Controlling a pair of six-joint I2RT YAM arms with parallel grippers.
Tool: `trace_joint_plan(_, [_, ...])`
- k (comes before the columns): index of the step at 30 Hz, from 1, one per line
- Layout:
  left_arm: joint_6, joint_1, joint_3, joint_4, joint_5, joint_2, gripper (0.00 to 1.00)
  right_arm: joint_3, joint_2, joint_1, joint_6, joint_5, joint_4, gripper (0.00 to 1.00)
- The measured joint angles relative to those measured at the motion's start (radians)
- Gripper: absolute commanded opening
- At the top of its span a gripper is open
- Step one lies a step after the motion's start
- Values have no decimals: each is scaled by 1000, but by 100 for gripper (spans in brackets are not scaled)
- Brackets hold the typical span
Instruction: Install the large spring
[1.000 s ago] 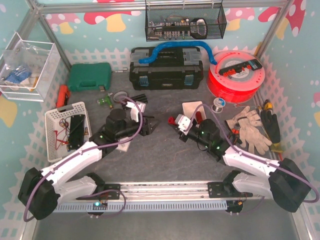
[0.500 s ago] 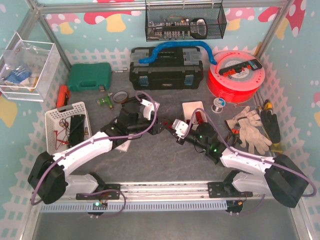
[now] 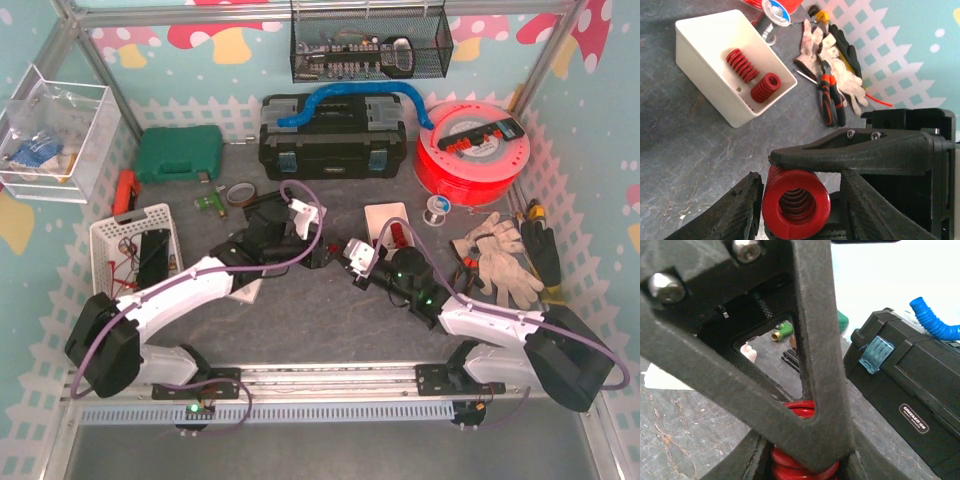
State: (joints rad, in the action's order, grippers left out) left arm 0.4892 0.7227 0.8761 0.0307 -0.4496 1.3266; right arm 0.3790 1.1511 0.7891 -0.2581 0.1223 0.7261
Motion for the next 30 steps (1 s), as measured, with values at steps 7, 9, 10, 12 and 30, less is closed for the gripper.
trace_joint_plan(7, [-4, 8, 6, 48, 9, 12, 37, 0, 6, 6, -1, -26, 0, 0])
trace_joint_plan(9, [-7, 9, 15, 55, 11, 14, 36, 0, 6, 6, -1, -27, 2, 0])
trace_joint_plan(10, [-6, 9, 18, 56, 11, 16, 36, 0, 6, 6, -1, -28, 4, 0])
trace_joint_plan(12, [-7, 9, 30, 64, 9, 26, 34, 0, 6, 5, -1, -31, 3, 0])
trace_joint_plan(30, [-11, 5, 44, 154, 70, 2, 0, 21, 24, 16, 32, -43, -40, 75])
